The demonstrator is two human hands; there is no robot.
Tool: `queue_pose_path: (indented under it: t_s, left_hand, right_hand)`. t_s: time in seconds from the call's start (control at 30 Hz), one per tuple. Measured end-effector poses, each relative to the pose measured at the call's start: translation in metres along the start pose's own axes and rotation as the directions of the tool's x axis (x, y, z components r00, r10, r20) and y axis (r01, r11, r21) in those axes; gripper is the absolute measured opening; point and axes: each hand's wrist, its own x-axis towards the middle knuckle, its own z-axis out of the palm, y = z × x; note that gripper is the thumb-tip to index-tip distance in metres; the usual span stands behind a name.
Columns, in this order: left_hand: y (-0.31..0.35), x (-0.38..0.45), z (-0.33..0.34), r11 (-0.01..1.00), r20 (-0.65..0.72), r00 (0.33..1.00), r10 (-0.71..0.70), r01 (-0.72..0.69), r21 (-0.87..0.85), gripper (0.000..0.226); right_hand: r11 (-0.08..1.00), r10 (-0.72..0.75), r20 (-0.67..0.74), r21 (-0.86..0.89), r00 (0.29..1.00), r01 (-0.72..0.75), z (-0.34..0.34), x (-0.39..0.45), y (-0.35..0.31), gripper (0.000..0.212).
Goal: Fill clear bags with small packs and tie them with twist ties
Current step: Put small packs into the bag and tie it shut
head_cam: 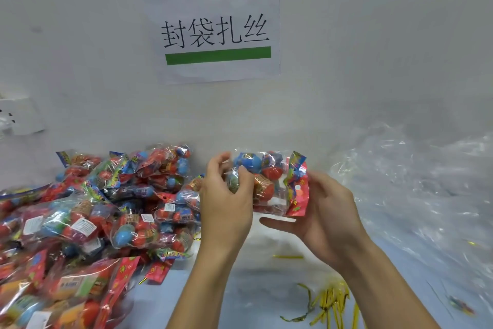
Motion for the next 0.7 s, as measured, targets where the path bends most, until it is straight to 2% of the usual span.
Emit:
queue_pose_path:
  t_s: [0.07,0.17,0.23,0.3,0.43,0.5,0.6,0.63,0.7]
  left_hand:
    - [0.002,-0.002,0.002,0.997,-0.009,0.998,0.055,-0.055,0.056,0.025]
    - [0.004,-0.006,0.006,0.996,0.058,0.995,0.085,-0.086,0.019,0.027]
    - [0.005,-0.007,0.005,0.997,0.113,0.992,0.056,-0.050,-0.056,0.027]
    - [0.006,-0.004,0.001,0.989,0.157,0.987,-0.019,0.041,-0.143,0.028]
    - [0.011,-0.001,-0.003,0.946,0.268,0.951,-0.153,0.220,-0.239,0.077]
    - [0.016,-0.002,-0.001,0.950,0.203,0.967,-0.153,0.201,-0.240,0.080]
    - [0.016,-0.003,0.002,0.986,-0.028,0.999,-0.039,0.034,-0.165,0.049]
    - [0.016,-0.004,0.003,0.993,-0.083,0.996,0.010,-0.019,-0.117,0.040]
    - [0.016,-0.007,0.004,0.994,-0.116,0.987,0.110,-0.111,0.003,0.037]
  right_hand:
    - [0.997,-0.015,0.047,-0.077,0.999,0.019,0.003,-0.002,-0.001,0.051]
    - [0.956,-0.165,-0.080,-0.257,0.983,0.139,0.011,0.002,0.005,0.043]
    - [0.929,-0.261,-0.165,-0.312,0.951,0.200,0.013,0.003,0.007,0.036]
    - [0.913,-0.316,-0.173,-0.325,0.933,0.248,0.013,0.000,0.005,0.034]
    - [0.873,-0.362,-0.052,-0.369,0.931,0.319,0.016,-0.005,-0.002,0.041]
    - [0.850,-0.355,0.019,-0.409,0.935,0.331,0.021,-0.007,-0.003,0.035]
    - [0.817,-0.354,0.081,-0.459,0.932,0.350,0.030,-0.010,-0.007,0.025]
    - [0.809,-0.367,0.078,-0.466,0.927,0.359,0.035,-0.011,-0.008,0.025]
    - [0.823,-0.412,-0.014,-0.436,0.911,0.365,0.046,-0.010,-0.004,0.035]
